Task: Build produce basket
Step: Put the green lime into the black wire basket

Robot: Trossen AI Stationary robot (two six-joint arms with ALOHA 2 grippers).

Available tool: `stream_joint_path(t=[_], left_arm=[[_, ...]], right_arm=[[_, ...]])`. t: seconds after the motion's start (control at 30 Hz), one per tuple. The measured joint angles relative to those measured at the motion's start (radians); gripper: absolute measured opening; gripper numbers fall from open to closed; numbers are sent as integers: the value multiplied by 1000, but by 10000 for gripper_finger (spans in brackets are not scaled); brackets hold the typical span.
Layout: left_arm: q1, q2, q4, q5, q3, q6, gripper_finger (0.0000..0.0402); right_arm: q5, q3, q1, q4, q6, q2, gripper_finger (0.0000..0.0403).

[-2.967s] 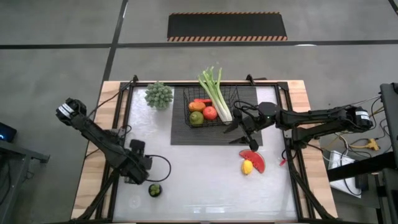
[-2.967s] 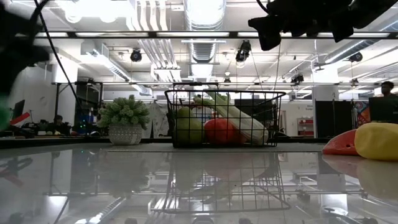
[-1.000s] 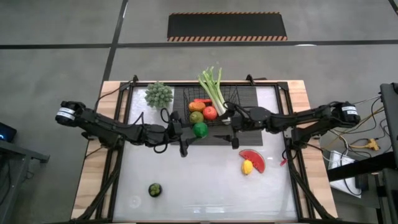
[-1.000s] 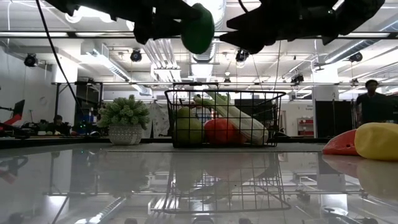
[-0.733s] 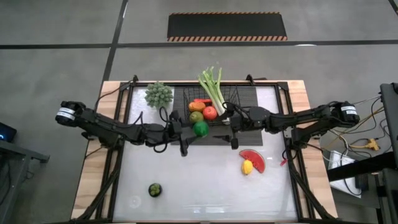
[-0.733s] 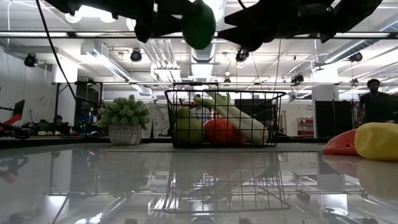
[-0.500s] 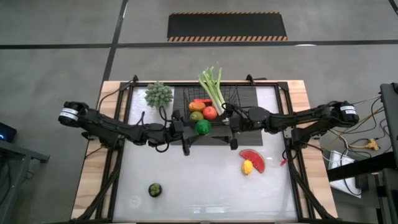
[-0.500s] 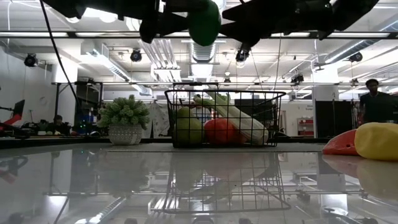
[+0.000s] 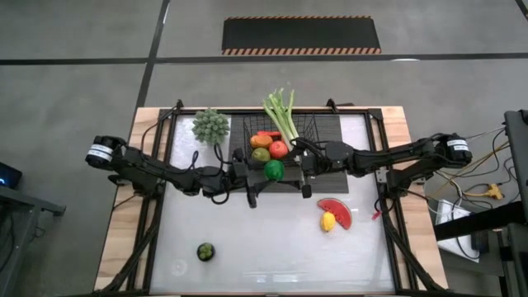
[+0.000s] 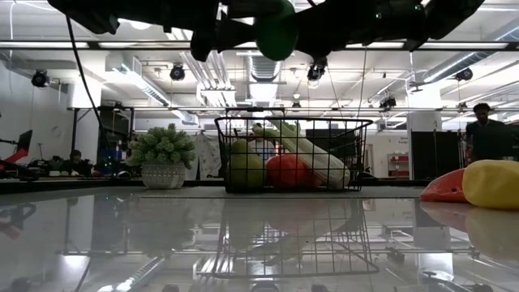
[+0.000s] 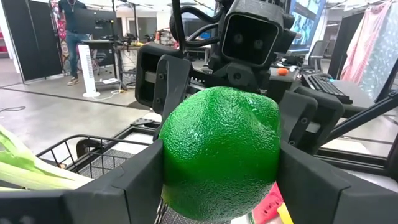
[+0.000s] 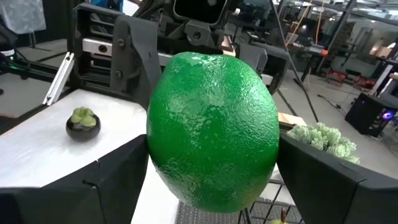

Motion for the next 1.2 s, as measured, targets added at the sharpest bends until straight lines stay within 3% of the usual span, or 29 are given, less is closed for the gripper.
stream_joint_path(t=[0.3, 0.8, 1.0, 1.2], left_arm=[[2, 2, 25, 1, -3, 1, 293], [2, 2, 20, 17, -4, 3, 310], [10, 2, 19, 116, -9, 8, 312], [23, 0, 16, 138, -20, 12, 342]], right_arm=[[0, 0, 0, 6, 9, 1, 248], [-7, 0, 1, -21, 80, 1, 260], [-17, 0, 2, -52, 84, 1, 260], [-10, 0, 3, -74, 101, -1, 260]])
